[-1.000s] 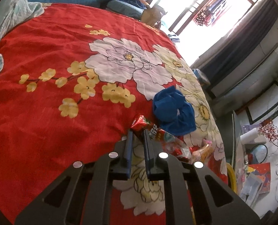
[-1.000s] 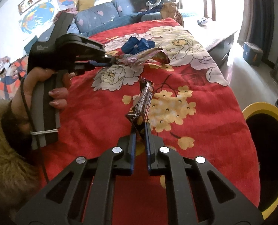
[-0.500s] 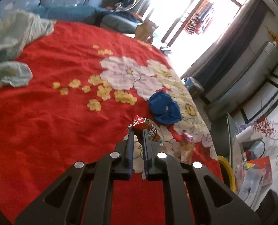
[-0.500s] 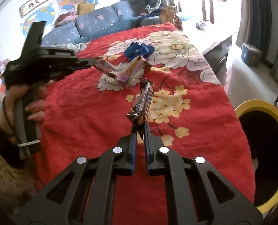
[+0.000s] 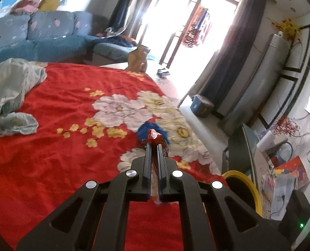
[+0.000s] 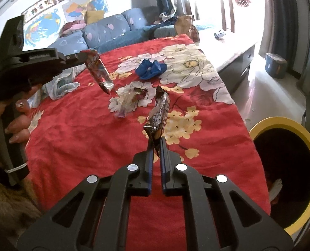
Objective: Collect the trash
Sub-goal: 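Carry the red wrapper and candy bar with both tools over the yellow-rimmed bin, then open both tools over the bin to drop the wrapper and candy bar, then move both tools back toward the purple snack wrapper and blue cloth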
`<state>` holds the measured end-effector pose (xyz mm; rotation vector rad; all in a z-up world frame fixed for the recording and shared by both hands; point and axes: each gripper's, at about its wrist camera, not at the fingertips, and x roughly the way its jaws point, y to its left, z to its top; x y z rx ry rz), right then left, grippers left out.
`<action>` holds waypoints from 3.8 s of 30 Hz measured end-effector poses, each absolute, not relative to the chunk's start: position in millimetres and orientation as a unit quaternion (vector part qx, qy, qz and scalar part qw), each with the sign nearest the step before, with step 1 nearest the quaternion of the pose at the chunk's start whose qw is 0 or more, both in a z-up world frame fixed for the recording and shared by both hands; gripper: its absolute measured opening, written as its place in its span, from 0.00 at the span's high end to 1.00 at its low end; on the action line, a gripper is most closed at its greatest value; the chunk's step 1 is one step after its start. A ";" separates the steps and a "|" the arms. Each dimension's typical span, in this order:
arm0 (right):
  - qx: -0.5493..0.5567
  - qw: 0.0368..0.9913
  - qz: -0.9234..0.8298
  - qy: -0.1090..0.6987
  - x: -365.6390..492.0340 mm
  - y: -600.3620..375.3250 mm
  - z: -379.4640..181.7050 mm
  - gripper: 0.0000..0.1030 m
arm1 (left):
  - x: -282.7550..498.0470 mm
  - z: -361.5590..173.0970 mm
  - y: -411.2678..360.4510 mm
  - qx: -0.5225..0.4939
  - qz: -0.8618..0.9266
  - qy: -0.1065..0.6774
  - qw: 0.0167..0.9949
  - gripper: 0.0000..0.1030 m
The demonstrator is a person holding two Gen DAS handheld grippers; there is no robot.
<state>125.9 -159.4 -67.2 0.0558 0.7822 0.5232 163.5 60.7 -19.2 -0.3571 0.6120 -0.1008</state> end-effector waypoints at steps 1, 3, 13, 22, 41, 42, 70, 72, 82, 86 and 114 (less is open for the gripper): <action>0.027 0.892 0.251 0.376 125.7 -160.1 -66.2 0.97 | 162.0 -16.8 57.0 -0.172 -0.054 0.298 0.937 0.96; 0.028 0.893 0.249 0.373 125.8 -162.6 -64.2 0.97 | 159.0 -12.8 49.4 -0.167 -0.064 0.296 0.938 0.96; 0.039 0.903 0.226 0.364 126.1 -185.1 -57.0 0.97 | 154.2 -9.5 17.0 -0.148 -0.103 0.300 0.937 0.96; 0.050 0.910 0.195 0.363 127.3 -213.2 -55.9 0.97 | 150.8 -10.0 -12.0 -0.124 -0.132 0.305 0.935 0.96; 0.081 0.919 0.139 0.360 129.0 -266.6 -57.2 0.97 | 145.2 -15.3 -59.5 -0.088 -0.180 0.316 0.927 0.96; 0.083 0.919 0.137 0.360 129.2 -269.3 -57.3 0.97 | 144.8 -15.7 -62.6 -0.085 -0.183 0.316 0.927 0.96; 0.136 0.919 0.055 0.366 129.1 -341.6 -75.4 0.97 | 135.5 -30.2 -153.6 -0.020 -0.269 0.324 0.907 0.96; 0.141 0.918 0.050 0.368 129.3 -346.7 -78.1 0.97 | 134.9 -32.0 -160.8 -0.015 -0.276 0.323 0.905 0.96; 0.159 0.910 0.034 0.382 129.7 -363.9 -94.8 0.97 | 136.0 -45.6 -192.2 0.006 -0.299 0.331 0.895 0.96; 0.165 0.906 0.031 0.388 129.8 -369.6 -100.6 0.97 | 139.1 -53.0 -202.3 0.014 -0.303 0.336 0.892 0.96; 0.184 0.908 0.025 0.375 127.0 -370.8 -99.7 0.52 | 167.3 -64.2 -171.0 -0.017 -0.242 0.341 0.908 0.15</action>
